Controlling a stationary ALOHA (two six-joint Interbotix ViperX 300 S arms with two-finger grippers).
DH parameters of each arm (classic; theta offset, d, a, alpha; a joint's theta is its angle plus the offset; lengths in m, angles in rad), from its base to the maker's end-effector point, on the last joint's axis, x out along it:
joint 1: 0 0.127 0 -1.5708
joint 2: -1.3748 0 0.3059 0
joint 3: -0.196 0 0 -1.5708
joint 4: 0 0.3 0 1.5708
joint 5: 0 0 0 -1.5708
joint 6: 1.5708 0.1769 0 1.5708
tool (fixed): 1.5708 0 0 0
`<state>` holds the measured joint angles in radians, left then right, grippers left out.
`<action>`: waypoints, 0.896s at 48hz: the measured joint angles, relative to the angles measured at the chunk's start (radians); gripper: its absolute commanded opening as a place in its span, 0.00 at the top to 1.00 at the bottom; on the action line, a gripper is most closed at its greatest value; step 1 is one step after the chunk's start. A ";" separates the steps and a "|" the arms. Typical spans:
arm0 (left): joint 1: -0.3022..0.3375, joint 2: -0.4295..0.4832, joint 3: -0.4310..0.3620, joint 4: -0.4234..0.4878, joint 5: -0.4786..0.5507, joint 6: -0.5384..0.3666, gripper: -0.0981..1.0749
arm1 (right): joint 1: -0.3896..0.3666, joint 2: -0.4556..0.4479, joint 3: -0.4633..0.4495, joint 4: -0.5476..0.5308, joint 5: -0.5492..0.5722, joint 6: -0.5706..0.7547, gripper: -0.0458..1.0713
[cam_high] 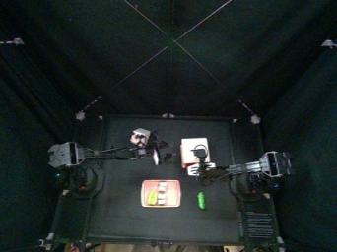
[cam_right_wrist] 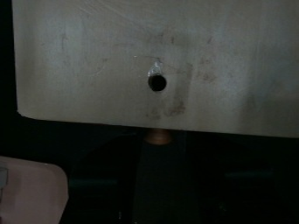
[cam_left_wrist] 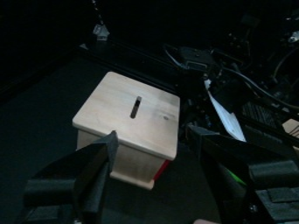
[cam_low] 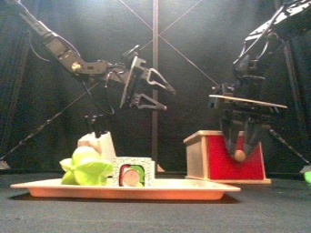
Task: Grab drawer handle
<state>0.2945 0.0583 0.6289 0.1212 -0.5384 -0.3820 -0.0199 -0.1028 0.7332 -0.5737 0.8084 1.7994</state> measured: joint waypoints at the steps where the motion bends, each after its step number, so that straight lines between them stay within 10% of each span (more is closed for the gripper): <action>1: 0.000 0.011 -0.009 0.000 0.000 0.000 0.16 | 0.000 0.000 0.002 0.000 0.000 0.000 0.29; 26: 0.025 0.161 -0.135 -0.031 0.000 0.000 0.65 | -0.003 0.008 0.000 0.000 0.000 -0.002 0.29; 43: 0.031 0.227 -0.183 -0.034 0.009 0.000 0.70 | -0.005 0.023 0.000 0.002 -0.003 -0.002 0.29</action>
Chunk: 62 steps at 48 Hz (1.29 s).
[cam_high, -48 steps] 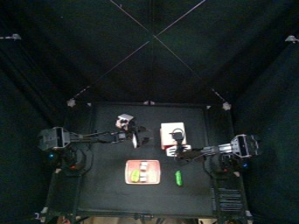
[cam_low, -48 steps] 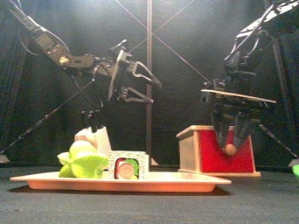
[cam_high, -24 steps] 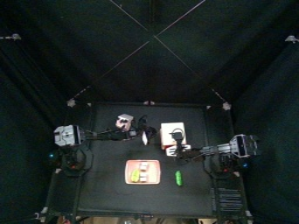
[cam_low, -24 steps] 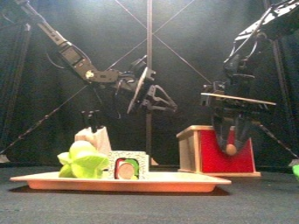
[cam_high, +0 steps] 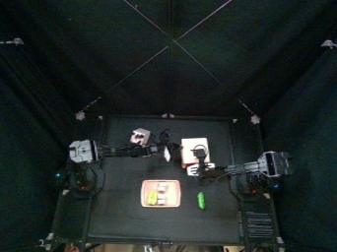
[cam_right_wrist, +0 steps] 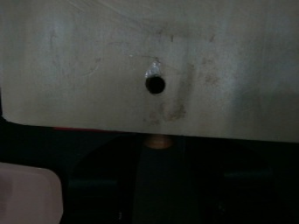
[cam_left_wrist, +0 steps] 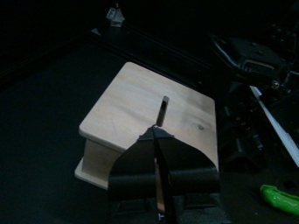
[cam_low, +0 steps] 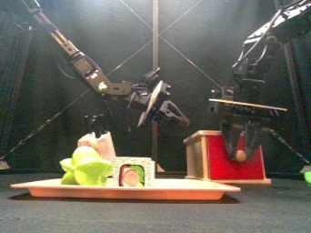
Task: Grab drawer handle
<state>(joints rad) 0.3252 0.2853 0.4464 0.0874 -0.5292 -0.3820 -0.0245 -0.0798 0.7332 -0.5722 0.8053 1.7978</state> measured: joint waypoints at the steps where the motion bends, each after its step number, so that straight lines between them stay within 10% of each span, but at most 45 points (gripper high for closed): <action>1: 0.002 0.005 -0.003 0.000 0.002 -0.002 0.70 | 0.000 0.000 0.000 0.000 0.000 0.002 0.29; 62: 0.003 0.058 -0.061 -0.002 0.127 -0.002 0.70 | -0.002 0.000 0.000 -0.003 -0.003 0.000 0.50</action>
<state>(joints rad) 0.3283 0.3436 0.3850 0.0859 -0.4019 -0.3835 -0.0261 -0.0798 0.7332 -0.5752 0.8023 1.7978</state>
